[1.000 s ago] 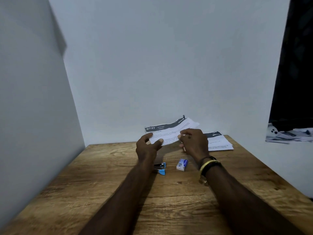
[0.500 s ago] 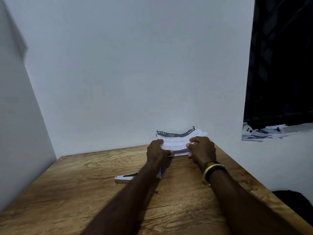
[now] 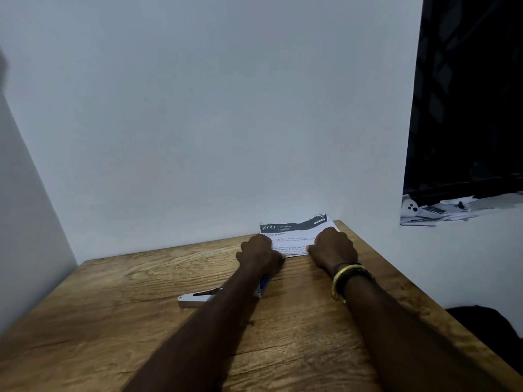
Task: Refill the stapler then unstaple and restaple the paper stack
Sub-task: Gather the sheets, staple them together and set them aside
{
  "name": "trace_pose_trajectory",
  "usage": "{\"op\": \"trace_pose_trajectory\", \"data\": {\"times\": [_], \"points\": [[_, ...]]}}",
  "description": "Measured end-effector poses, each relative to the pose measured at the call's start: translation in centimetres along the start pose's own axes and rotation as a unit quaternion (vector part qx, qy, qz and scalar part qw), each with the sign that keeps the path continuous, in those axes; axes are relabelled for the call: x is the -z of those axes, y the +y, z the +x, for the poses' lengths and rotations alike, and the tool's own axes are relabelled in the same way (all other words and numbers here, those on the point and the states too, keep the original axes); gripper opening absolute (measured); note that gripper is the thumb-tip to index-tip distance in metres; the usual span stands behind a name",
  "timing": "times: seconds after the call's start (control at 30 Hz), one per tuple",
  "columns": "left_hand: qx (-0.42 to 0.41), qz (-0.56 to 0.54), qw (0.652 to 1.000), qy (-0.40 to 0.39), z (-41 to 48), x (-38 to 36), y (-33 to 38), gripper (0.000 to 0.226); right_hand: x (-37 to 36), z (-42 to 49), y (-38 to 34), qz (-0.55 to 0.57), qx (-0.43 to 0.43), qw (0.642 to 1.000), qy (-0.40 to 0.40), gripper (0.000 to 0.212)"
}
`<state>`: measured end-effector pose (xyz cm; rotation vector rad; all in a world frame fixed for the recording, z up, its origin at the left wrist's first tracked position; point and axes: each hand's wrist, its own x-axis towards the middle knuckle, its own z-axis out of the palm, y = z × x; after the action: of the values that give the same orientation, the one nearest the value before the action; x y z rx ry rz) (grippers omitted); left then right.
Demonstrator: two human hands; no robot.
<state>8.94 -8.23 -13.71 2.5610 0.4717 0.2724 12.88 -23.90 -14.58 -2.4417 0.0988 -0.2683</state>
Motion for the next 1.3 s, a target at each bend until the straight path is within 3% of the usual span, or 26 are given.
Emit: {"op": "trace_pose_trajectory", "data": {"times": [0.17,0.33,0.43,0.5,0.67,0.83,1.0,1.13,1.3], "points": [[-0.001,0.016,1.0,-0.012,0.0,-0.1,-0.2,0.048,-0.2,-0.1,-0.2,-0.035,0.014,0.999,0.008,0.022],[-0.023,-0.109,0.994,0.003,-0.3,1.2,-1.0,0.045,0.0,-0.7,-0.3,-0.007,0.031,0.999,0.006,0.022],[-0.047,-0.149,0.987,0.033,-0.9,2.4,-1.8,0.029,0.3,-1.7,-1.3,0.028,0.061,0.998,0.011,0.021],[-0.052,-0.167,0.984,0.04,-1.4,3.6,-2.5,0.015,0.4,-2.7,-2.5,0.04,0.087,0.995,-0.007,0.017],[-0.053,-0.173,0.983,0.014,-2.9,6.2,-5.3,0.015,0.4,-5.2,-4.9,0.081,0.15,0.978,-0.118,0.007],[-0.065,-0.157,0.984,-0.06,-4.8,8.2,-7.7,0.013,0.2,-7.3,-6.5,0.065,0.167,0.958,-0.225,0.008],[-0.065,-0.114,0.978,-0.162,-6.5,10.0,-9.7,0.037,0.0,-9.1,-6.8,0.049,0.162,0.957,-0.235,0.034],[-0.071,-0.001,0.974,-0.216,-6.7,11.1,-10.0,0.06,-0.4,-9.8,-6.9,0.046,0.152,0.962,-0.223,0.038],[-0.056,0.048,0.981,-0.178,-6.3,11.0,-10.1,0.043,-1.1,-9.6,-7.1,0.047,0.161,0.962,-0.217,0.04]]}}
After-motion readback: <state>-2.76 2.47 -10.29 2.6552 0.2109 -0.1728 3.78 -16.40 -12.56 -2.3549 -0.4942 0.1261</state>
